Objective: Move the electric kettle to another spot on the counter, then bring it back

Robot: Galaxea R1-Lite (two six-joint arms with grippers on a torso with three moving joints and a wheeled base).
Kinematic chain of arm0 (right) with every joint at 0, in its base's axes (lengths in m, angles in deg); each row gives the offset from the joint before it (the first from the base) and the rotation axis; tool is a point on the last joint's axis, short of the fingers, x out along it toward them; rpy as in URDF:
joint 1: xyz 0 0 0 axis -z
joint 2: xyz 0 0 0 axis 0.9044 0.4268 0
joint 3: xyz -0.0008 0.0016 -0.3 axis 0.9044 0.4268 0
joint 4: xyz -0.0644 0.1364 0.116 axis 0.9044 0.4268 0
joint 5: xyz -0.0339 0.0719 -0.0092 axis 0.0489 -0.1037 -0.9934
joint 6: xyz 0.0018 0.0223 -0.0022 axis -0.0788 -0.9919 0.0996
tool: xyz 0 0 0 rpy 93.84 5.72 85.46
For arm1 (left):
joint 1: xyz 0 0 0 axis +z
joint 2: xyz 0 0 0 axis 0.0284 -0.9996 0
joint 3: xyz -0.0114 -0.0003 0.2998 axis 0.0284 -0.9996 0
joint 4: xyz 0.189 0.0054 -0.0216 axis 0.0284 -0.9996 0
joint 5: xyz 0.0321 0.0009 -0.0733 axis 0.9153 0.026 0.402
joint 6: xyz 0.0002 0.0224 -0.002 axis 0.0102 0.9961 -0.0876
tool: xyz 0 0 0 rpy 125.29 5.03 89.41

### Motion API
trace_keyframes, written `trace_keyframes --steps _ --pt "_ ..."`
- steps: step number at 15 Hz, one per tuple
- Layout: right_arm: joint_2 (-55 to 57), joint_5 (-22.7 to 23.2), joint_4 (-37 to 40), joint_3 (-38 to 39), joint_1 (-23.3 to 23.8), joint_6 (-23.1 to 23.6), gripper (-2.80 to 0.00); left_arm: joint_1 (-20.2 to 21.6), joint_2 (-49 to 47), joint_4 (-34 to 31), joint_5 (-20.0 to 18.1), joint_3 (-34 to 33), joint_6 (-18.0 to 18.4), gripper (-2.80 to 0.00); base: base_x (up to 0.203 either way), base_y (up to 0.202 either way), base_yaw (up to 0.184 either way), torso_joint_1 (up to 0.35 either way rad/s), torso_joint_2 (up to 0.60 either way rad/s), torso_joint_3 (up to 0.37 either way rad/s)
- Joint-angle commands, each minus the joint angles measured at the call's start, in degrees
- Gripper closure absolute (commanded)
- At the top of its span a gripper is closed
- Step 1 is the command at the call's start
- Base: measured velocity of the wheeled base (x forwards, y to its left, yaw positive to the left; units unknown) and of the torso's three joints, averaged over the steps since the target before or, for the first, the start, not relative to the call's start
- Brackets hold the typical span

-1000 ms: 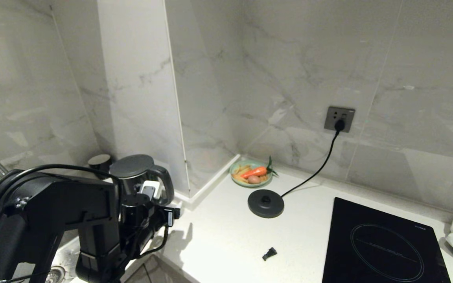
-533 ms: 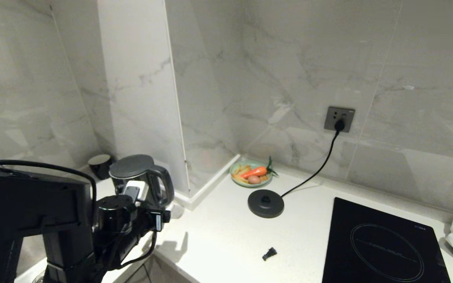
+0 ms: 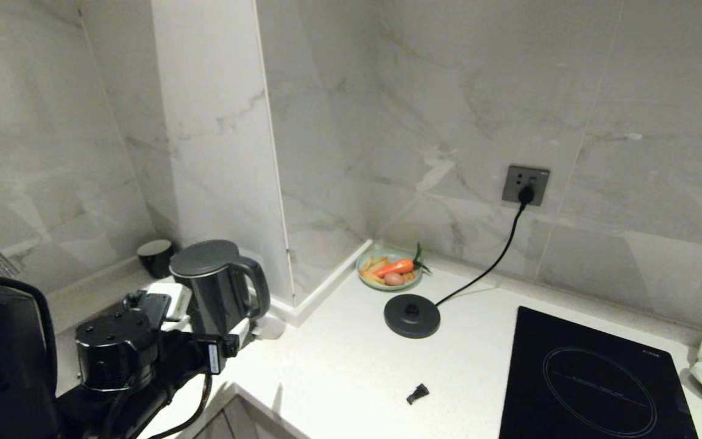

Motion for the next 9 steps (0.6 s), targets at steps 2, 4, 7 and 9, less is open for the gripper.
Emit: trace_keyframes --steps 2,4,7,9 --pt "0.0 0.03 -0.01 0.0 0.0 0.02 0.0 0.0 5.83 0.51 0.09 -3.36 -0.63 -2.8 0.0 0.0 0.0 0.0 0.0 0.0" --pt "0.0 0.03 -0.01 0.0 0.0 0.02 0.0 0.21 7.64 0.51 0.23 -3.6 -0.72 -2.8 0.0 0.0 0.0 0.0 0.0 0.0" --pt "0.0 0.03 -0.01 0.0 0.0 0.02 0.0 0.09 7.9 0.51 0.35 -4.48 -0.49 -2.8 0.0 0.0 0.0 0.0 0.0 0.0" --pt "0.0 0.03 -0.01 0.0 0.0 -0.07 0.0 0.43 8.75 0.51 0.35 -4.83 -0.45 -2.8 0.0 0.0 0.0 0.0 0.0 0.0"
